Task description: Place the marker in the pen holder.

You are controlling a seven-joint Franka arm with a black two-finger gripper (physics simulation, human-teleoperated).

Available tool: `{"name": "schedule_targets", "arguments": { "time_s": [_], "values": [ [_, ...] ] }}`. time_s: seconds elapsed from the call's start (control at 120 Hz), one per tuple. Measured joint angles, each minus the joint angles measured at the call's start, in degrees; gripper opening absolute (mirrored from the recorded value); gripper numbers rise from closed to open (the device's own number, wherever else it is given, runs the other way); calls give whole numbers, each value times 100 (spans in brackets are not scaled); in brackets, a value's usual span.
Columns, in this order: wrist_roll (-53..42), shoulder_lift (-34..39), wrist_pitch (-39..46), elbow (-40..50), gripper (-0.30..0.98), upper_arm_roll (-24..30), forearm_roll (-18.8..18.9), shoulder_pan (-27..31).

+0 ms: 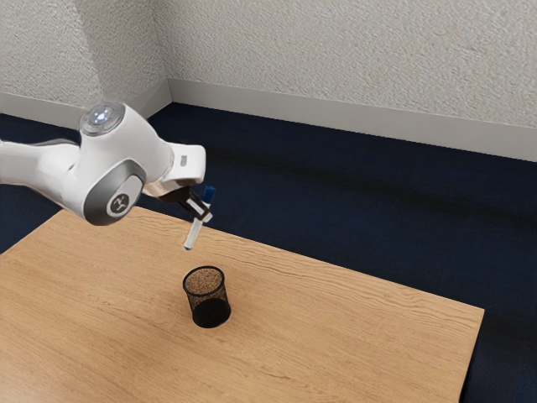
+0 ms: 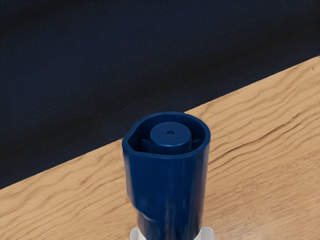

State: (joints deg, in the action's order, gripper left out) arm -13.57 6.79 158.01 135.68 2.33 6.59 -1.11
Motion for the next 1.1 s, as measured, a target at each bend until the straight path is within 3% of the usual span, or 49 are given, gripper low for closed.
{"name": "schedule_targets", "arguments": {
  "time_s": [0.633,0.8,0.933,1.0,1.1],
  "values": [
    [1023,140,178,724,-7,419,-14,-27],
    [1168,330,-195,691,29,417,-132,-25],
    [1248,574,-389,446,48,298,-162,-37],
    [1277,583,-501,-154,53,-1,-178,-19],
    [1368,138,-1945,-2434,59,-162,-398,-6]
  ]
}}
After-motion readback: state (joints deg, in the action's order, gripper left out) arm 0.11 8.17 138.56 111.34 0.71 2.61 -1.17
